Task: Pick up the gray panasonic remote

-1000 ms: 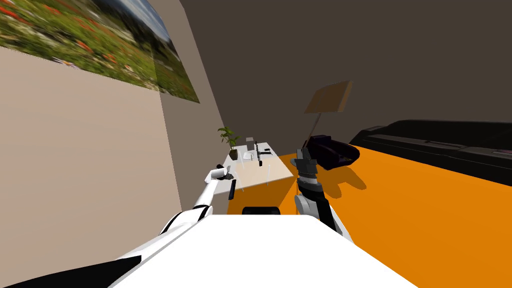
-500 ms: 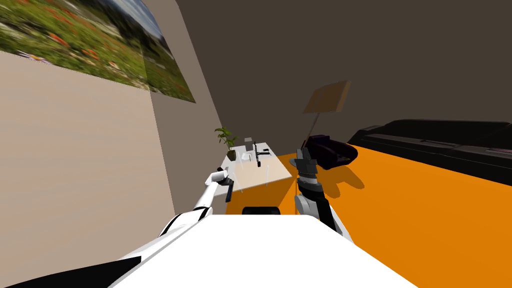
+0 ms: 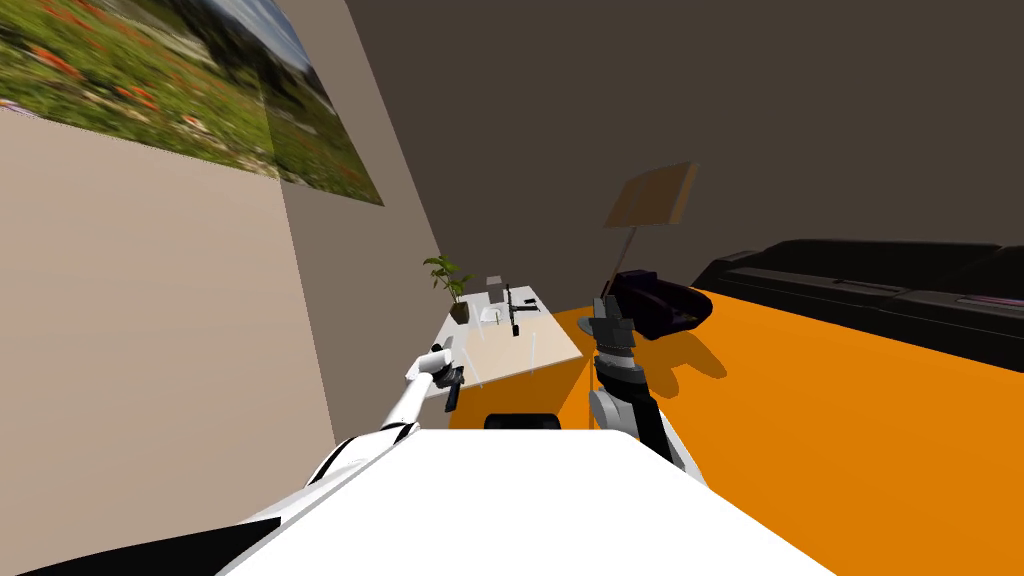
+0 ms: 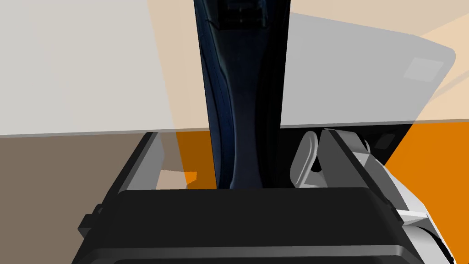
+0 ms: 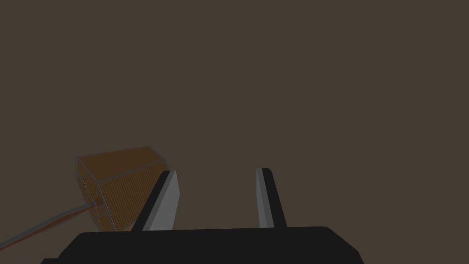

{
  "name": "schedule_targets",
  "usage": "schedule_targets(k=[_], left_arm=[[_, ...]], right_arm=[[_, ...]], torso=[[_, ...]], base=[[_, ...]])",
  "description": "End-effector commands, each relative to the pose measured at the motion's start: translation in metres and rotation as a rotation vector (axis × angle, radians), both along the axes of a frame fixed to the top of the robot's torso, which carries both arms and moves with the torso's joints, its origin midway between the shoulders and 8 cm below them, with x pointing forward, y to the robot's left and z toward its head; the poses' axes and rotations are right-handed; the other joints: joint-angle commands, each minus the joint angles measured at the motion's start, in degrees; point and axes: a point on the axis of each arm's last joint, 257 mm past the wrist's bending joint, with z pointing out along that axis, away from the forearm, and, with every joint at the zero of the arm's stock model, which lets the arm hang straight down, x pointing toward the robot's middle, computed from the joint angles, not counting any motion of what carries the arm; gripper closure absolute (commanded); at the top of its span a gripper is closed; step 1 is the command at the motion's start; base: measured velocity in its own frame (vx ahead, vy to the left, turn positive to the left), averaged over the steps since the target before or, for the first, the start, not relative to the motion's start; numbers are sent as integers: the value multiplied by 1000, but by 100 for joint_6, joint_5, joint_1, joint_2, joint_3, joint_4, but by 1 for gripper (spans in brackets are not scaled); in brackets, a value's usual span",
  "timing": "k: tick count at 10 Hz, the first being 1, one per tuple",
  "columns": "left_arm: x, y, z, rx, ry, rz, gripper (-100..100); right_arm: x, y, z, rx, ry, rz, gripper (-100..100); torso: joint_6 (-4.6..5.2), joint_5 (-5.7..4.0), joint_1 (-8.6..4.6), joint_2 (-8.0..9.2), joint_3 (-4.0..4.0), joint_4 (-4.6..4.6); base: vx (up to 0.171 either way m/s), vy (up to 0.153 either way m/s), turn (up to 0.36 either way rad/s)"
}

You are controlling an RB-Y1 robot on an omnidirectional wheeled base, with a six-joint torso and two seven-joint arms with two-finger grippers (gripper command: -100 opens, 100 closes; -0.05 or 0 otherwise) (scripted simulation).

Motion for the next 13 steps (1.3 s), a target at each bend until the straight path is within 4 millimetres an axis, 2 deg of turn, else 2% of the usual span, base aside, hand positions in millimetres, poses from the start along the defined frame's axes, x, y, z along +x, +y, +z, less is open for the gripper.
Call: schedule_targets(k=[1, 2, 3, 4, 7, 9, 10, 13], left_arm=[[0, 0, 0, 0, 0, 0, -100], [-3, 0, -1, -2, 5, 5, 0], [-4, 9, -4, 1, 5, 12, -100], [-1, 18, -4, 5, -4, 16, -100], [-7, 25, -10, 4, 6, 26, -100], [-6, 41, -12, 8, -4, 37, -100], [-10, 40, -15, 5, 7, 40, -100], [-14, 59, -20, 4, 0, 58, -100]], right_arm=[[0, 0, 0, 0, 0, 0, 0], [0, 0, 0, 0, 0, 0, 0], [0, 0, 0, 0, 0, 0, 0], [0, 0, 0, 0, 0, 0, 0], [0, 0, 0, 0, 0, 0, 0], [0, 0, 0, 0, 0, 0, 0], [0, 0, 0, 0, 0, 0, 0], [0, 0, 0, 0, 0, 0, 0]], torso=[[0, 0, 0, 0, 0, 0], [2, 0, 5, 7, 3, 2], [1, 1, 9, 15, 8, 4], [2, 1, 6, 20, 11, 5], [2, 0, 2, 24, 14, 6], [2, 0, 3, 23, 13, 6], [2, -1, 0, 23, 13, 6], [2, -1, 1, 24, 14, 6]], base=[[34, -18, 3], [5, -3, 1], [-2, -18, -41], [-9, -36, -74], [-6, -27, -31], [-3, -30, -54], [-6, -29, -30], [-6, -32, -64]])
